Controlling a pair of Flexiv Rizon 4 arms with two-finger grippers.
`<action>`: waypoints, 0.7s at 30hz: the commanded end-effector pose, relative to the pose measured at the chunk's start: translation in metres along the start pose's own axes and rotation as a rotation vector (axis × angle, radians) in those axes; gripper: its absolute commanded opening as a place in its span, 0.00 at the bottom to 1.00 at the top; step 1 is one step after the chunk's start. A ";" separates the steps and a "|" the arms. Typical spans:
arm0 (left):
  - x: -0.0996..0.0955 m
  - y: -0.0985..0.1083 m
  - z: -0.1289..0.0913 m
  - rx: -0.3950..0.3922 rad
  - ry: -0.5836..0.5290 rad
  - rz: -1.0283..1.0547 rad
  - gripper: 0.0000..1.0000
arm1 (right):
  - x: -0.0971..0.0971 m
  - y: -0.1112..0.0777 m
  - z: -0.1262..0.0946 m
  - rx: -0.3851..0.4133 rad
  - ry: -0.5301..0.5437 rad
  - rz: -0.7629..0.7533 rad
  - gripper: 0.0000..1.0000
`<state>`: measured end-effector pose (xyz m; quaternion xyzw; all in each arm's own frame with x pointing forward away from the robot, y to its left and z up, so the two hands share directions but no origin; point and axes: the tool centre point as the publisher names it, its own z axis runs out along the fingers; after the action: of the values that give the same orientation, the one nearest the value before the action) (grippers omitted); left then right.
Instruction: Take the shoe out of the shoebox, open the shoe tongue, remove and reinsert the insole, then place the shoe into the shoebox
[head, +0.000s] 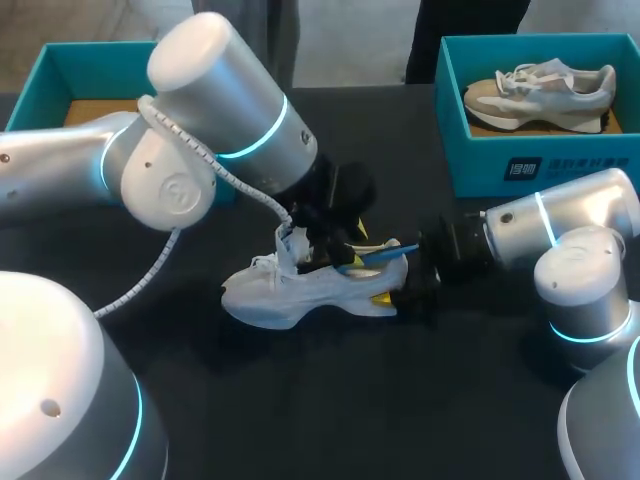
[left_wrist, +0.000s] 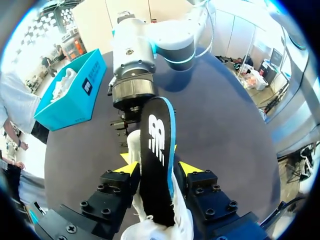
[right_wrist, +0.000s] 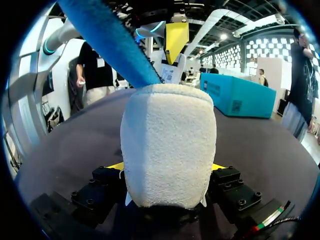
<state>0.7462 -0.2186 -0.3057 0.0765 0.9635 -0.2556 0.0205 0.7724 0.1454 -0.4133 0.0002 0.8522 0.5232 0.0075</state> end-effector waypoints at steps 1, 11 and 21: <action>0.007 0.006 0.008 0.024 -0.047 -0.007 0.48 | 0.000 0.001 0.000 0.003 -0.001 0.000 0.00; 0.008 0.008 0.019 0.026 -0.131 -0.013 0.50 | 0.000 0.001 0.000 0.003 -0.001 0.000 0.00; 0.000 0.010 0.028 0.027 -0.147 -0.035 0.49 | 0.000 0.001 0.000 0.003 -0.001 0.000 0.00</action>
<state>0.7461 -0.2200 -0.3303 0.0424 0.9572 -0.2736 0.0847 0.7724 0.1454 -0.4133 0.0002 0.8522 0.5232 0.0075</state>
